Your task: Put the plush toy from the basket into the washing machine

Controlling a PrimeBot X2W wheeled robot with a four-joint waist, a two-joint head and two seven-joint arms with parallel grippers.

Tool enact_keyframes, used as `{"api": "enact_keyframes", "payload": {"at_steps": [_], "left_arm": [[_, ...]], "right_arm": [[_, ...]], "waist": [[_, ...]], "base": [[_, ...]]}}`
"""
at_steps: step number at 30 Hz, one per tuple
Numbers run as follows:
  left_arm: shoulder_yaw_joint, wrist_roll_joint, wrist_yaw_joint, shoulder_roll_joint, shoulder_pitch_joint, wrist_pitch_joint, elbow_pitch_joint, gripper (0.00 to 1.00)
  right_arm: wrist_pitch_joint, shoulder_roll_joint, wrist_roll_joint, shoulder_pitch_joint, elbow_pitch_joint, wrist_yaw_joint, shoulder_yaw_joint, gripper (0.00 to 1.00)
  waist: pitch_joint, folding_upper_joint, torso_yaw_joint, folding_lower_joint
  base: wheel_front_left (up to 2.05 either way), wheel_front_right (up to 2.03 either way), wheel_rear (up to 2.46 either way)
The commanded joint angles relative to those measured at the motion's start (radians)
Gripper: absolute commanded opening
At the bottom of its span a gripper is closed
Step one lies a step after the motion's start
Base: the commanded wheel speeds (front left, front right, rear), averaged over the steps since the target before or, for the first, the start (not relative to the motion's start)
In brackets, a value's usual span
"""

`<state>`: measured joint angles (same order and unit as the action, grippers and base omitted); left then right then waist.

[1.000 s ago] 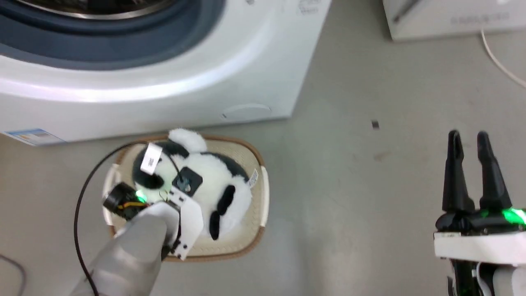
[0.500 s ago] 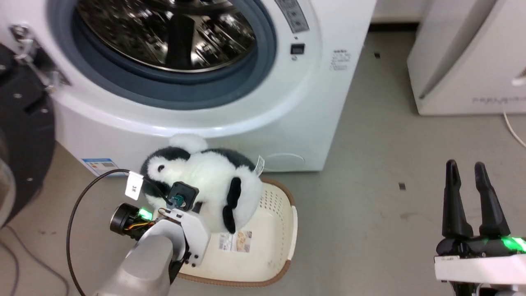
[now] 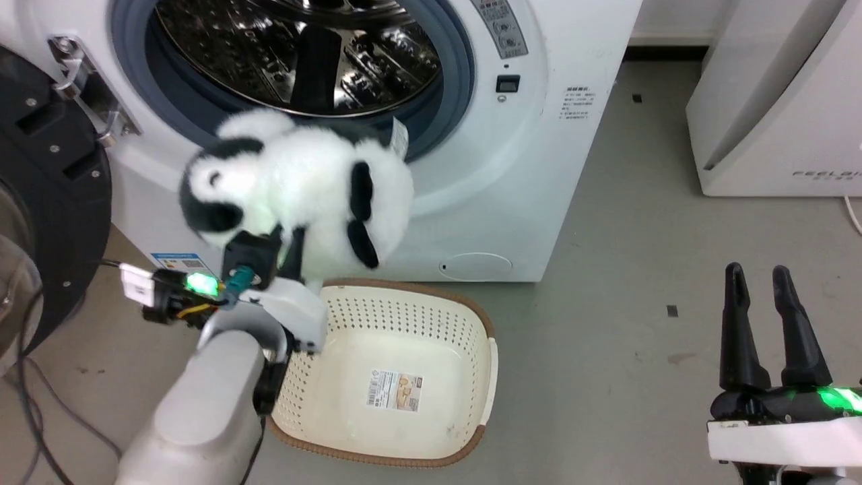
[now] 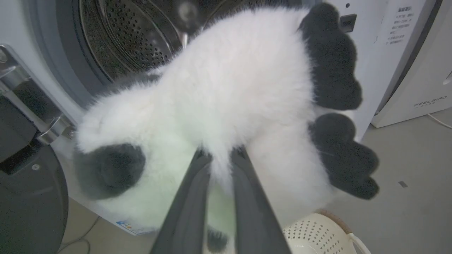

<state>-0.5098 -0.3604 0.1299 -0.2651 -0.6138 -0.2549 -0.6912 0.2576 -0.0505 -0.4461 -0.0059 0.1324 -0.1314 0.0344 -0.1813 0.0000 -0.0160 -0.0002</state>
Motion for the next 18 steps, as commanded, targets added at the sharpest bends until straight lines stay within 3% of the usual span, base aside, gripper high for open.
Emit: {"api": "enact_keyframes", "payload": {"at_steps": [1,9,18], "left_arm": [[0.036,0.022,0.016,-0.010,-0.001,-0.007,0.055,0.00],[0.133,0.069,0.022,-0.024,-0.065,-0.007,0.104,0.00],[0.241,0.097,0.000,-0.054,-0.268,-0.007,0.027,0.00]], "right_arm": [[0.004,0.000,0.011,-0.012,0.004,0.001,-0.005,1.00],[0.004,0.000,0.015,-0.067,0.014,0.001,-0.020,1.00],[0.004,0.000,-0.011,-0.156,0.025,0.001,-0.022,1.00]], "waist": [[-0.026,0.0000,0.013,0.0002],[-0.127,0.0000,0.065,0.0002],[-0.298,0.0000,0.156,0.0002]], "base": [[0.00,0.00,0.00],[0.00,0.00,0.00],[0.00,0.00,0.00]]}}
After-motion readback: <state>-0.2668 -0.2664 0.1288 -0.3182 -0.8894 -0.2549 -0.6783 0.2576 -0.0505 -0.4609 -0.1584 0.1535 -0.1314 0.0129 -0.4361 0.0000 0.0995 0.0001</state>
